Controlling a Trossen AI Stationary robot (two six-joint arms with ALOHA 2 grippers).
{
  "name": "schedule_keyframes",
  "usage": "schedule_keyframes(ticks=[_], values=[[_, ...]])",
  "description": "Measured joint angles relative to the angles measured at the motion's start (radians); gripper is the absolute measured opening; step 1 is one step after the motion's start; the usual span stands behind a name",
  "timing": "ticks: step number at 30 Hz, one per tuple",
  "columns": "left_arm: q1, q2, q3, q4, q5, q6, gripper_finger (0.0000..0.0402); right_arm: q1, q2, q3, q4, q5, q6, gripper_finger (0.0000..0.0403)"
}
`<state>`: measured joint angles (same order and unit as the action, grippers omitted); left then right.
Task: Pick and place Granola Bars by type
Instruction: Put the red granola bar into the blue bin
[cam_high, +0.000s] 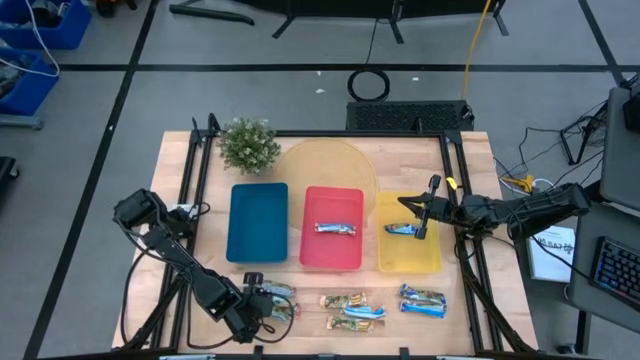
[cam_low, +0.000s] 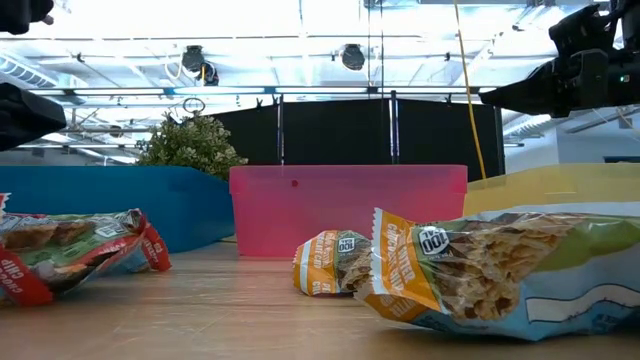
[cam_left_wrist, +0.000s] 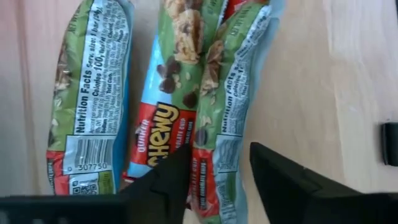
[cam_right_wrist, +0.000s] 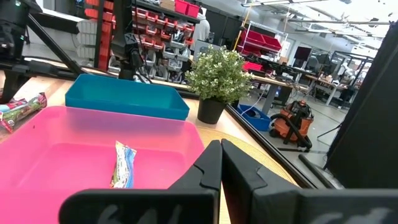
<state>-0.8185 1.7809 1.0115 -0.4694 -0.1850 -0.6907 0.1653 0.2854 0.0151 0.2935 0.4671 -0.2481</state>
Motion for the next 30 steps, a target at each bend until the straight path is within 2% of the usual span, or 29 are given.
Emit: schedule_keyframes(ticks=[8, 14, 18, 20, 23, 26, 28, 30], values=[[0.018, 0.000, 0.000, -0.007, 0.081, -0.003, 0.0034, 0.000, 0.000, 0.000, 0.000, 0.000, 0.000, 0.0000], [0.028, -0.006, 0.002, -0.016, 0.143, 0.000, 0.0030, 0.000, 0.000, 0.000, 0.000, 0.000, 0.000, 0.0000], [0.024, -0.026, 0.021, -0.046, 0.157, -0.003, 0.0068, 0.000, 0.000, 0.000, 0.000, 0.000, 0.001, 0.0000], [0.020, -0.047, 0.039, -0.060, 0.148, 0.007, 0.0073, 0.000, 0.000, 0.000, 0.000, 0.000, 0.001, 0.0000], [0.011, -0.081, 0.071, -0.120, 0.100, 0.057, 0.0050, 0.000, 0.000, 0.000, 0.000, 0.000, 0.001, 0.0000], [-0.001, -0.136, 0.105, -0.183, -0.003, 0.089, 0.0010, 0.000, 0.000, 0.000, -0.001, 0.000, 0.001, 0.0000], [-0.003, -0.172, 0.110, -0.185, -0.035, 0.069, 0.0007, 0.000, 0.000, 0.000, -0.006, 0.000, 0.001, 0.0000], [-0.002, -0.188, 0.109, -0.186, -0.008, 0.039, 0.0017, 0.000, 0.000, 0.000, -0.012, 0.000, 0.001, 0.0000]])
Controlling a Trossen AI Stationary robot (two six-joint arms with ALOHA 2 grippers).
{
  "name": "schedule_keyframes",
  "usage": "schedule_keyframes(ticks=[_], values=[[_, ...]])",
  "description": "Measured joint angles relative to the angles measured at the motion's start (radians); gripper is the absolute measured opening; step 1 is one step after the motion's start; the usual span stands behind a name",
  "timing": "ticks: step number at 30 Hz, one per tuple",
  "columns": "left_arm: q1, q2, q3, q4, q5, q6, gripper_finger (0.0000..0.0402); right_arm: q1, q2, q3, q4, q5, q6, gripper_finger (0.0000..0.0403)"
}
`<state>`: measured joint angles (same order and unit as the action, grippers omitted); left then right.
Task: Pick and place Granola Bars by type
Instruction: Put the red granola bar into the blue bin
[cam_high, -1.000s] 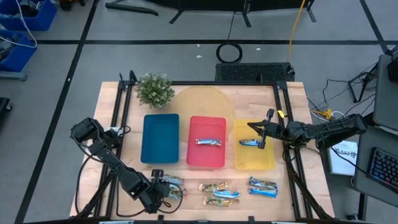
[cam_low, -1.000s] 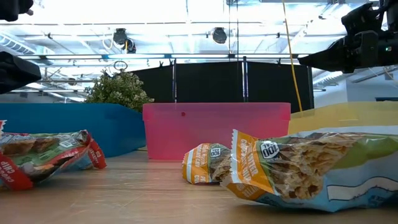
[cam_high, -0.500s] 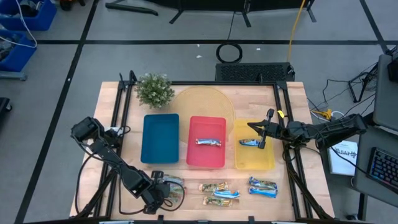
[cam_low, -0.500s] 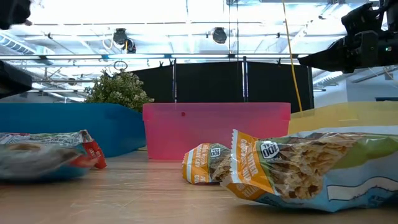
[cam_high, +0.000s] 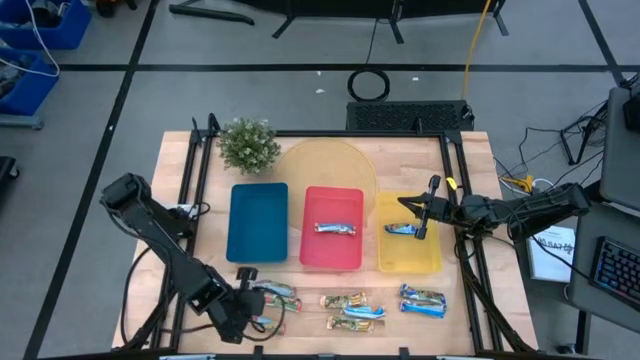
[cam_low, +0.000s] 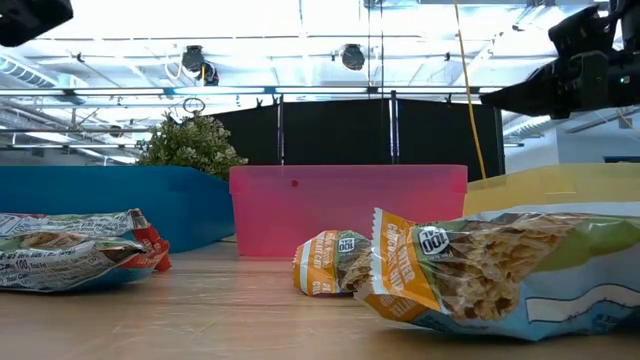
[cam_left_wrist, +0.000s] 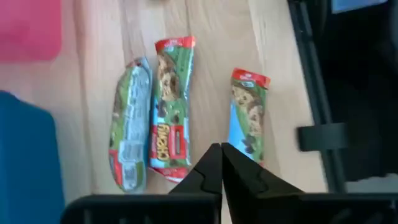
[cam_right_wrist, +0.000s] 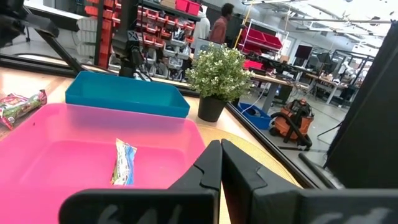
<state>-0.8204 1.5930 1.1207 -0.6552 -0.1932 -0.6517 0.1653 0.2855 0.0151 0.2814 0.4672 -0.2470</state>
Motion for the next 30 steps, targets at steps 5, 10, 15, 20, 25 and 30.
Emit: schedule_keyframes(ticks=[5, 10, 15, 20, 25, 30], values=[[-0.009, 0.016, 0.000, 0.003, -0.007, -0.043, 0.0055, 0.000, 0.000, 0.000, -0.007, 0.000, 0.000, 0.0000], [-0.007, 0.085, -0.001, 0.003, -0.021, -0.045, 0.0120, 0.000, 0.000, 0.000, -0.007, 0.000, 0.013, 0.0000], [-0.009, 0.160, -0.002, 0.034, 0.137, -0.080, 0.0193, 0.000, 0.000, 0.000, -0.008, 0.000, 0.026, 0.0000], [-0.024, 0.173, -0.002, 0.039, 0.152, -0.143, 0.0251, 0.000, 0.000, 0.000, -0.010, 0.000, 0.026, 0.0000], [-0.022, 0.168, -0.002, 0.071, 0.150, -0.156, 0.0289, 0.000, 0.000, 0.000, -0.010, 0.000, 0.026, 0.0000], [-0.023, 0.169, -0.007, 0.121, 0.113, -0.123, 0.0297, 0.000, 0.000, 0.000, -0.010, 0.000, 0.026, 0.0000]])
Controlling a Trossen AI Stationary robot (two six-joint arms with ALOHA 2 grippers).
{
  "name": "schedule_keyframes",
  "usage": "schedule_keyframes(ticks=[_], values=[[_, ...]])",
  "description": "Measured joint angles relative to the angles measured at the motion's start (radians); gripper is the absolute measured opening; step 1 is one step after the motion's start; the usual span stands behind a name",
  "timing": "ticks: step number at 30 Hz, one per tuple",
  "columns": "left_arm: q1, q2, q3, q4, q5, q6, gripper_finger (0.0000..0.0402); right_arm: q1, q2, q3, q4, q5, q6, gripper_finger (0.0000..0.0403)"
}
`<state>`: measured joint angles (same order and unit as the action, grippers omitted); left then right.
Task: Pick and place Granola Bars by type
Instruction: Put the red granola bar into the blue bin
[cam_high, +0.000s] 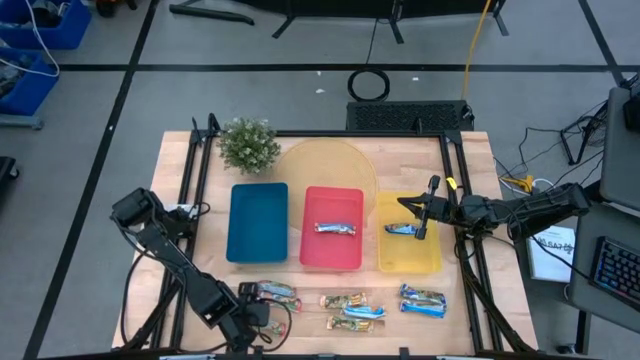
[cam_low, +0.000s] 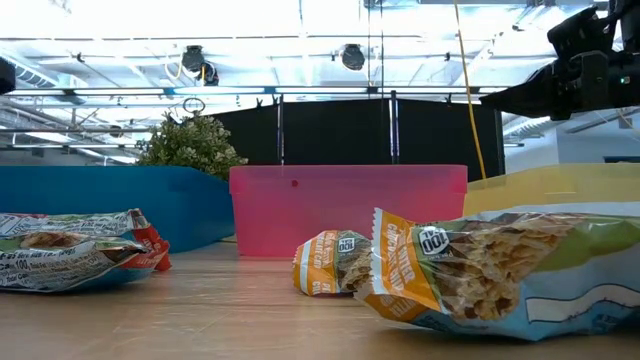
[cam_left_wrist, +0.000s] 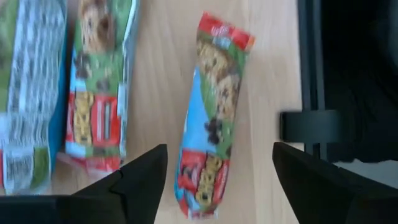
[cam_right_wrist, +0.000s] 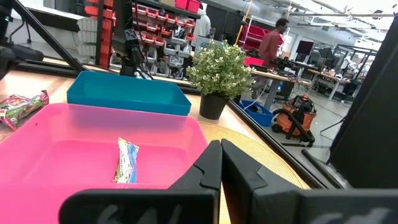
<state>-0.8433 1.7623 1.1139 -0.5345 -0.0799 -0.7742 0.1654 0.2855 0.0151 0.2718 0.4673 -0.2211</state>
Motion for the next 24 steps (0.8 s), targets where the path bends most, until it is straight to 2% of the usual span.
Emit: schedule_keyframes(ticks=[6, 17, 21, 24], values=[[0.000, 0.004, -0.066, 0.092, -0.024, 0.027, 0.0279, 0.000, 0.000, 0.000, 0.000, 0.000, 0.000, 0.0000], [-0.008, 0.001, -0.178, 0.214, -0.023, -0.014, 0.0215, 0.000, 0.000, 0.000, 0.000, 0.000, 0.000, 0.0000], [-0.008, 0.001, -0.180, 0.209, -0.025, -0.006, 0.0175, 0.000, 0.000, 0.000, 0.000, 0.000, 0.000, 0.0000], [-0.007, -0.001, -0.175, 0.200, -0.018, 0.032, 0.0124, 0.000, 0.000, 0.000, 0.000, 0.000, 0.000, 0.0000]])
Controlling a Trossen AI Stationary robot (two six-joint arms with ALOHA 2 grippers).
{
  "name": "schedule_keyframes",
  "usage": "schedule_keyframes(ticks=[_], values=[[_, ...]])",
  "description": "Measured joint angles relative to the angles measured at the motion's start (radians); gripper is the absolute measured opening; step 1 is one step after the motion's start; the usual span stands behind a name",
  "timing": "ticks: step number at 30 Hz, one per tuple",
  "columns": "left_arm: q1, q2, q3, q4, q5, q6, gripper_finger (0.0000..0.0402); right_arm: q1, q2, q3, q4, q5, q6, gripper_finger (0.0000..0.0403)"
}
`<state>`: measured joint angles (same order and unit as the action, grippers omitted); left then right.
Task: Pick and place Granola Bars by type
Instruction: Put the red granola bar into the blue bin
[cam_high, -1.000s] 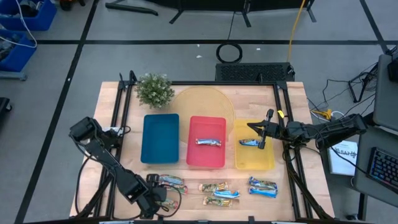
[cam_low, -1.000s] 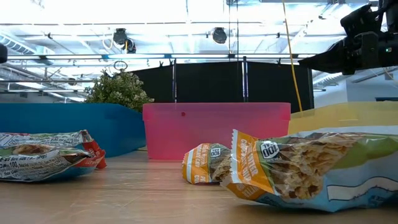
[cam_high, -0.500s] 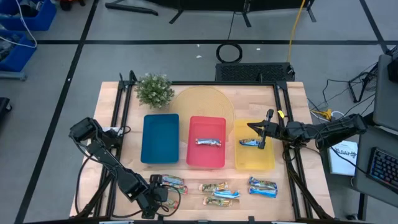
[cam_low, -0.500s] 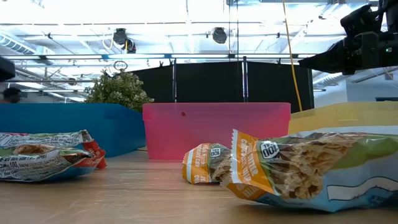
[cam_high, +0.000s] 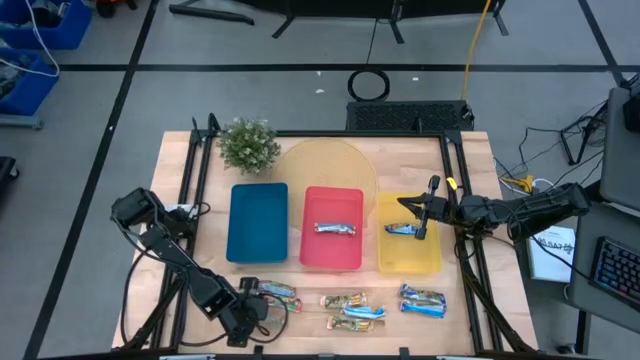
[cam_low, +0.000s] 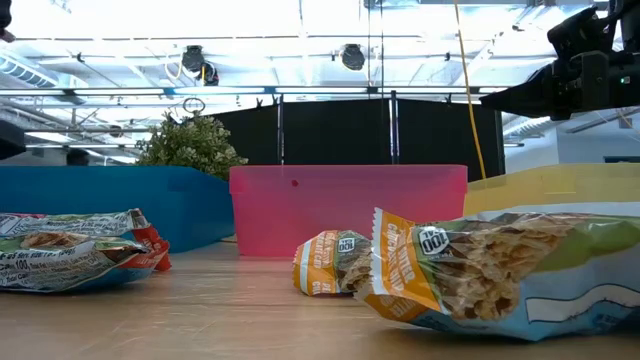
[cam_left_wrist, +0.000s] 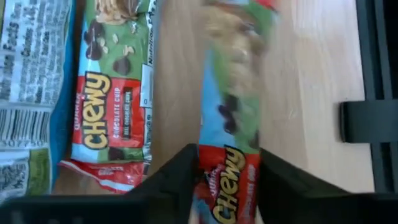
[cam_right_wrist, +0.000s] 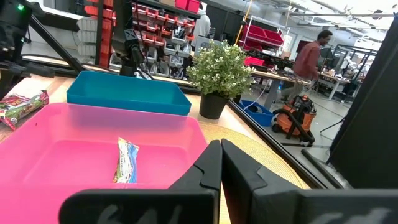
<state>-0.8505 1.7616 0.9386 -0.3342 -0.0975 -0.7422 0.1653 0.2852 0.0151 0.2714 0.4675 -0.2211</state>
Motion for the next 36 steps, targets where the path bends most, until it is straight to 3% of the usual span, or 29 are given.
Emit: schedule_keyframes(ticks=[5, 12, 20, 25, 30, 36], values=[[-0.001, -0.028, 0.001, 0.010, 0.033, 0.081, 0.0028, 0.000, 0.000, 0.000, 0.000, 0.001, -0.001, 0.0000], [0.010, -0.140, 0.002, -0.018, -0.012, 0.134, 0.0052, 0.000, 0.000, 0.000, 0.000, 0.002, -0.002, 0.0000], [0.051, -0.423, 0.003, -0.368, -0.321, 0.164, 0.0025, 0.000, 0.000, 0.000, 0.000, 0.003, -0.003, 0.0000], [0.136, -0.547, 0.004, -0.613, -0.486, 0.163, 0.0026, 0.000, 0.000, 0.000, 0.000, 0.003, -0.004, 0.0000], [0.279, -0.564, 0.001, -0.792, -0.466, 0.164, 0.0042, 0.000, 0.000, 0.000, 0.000, 0.003, -0.012, 0.0000], [0.451, -0.564, -0.114, -0.668, -0.349, 0.295, 0.0024, 0.000, 0.000, 0.000, -0.001, 0.003, -0.027, 0.0000]])
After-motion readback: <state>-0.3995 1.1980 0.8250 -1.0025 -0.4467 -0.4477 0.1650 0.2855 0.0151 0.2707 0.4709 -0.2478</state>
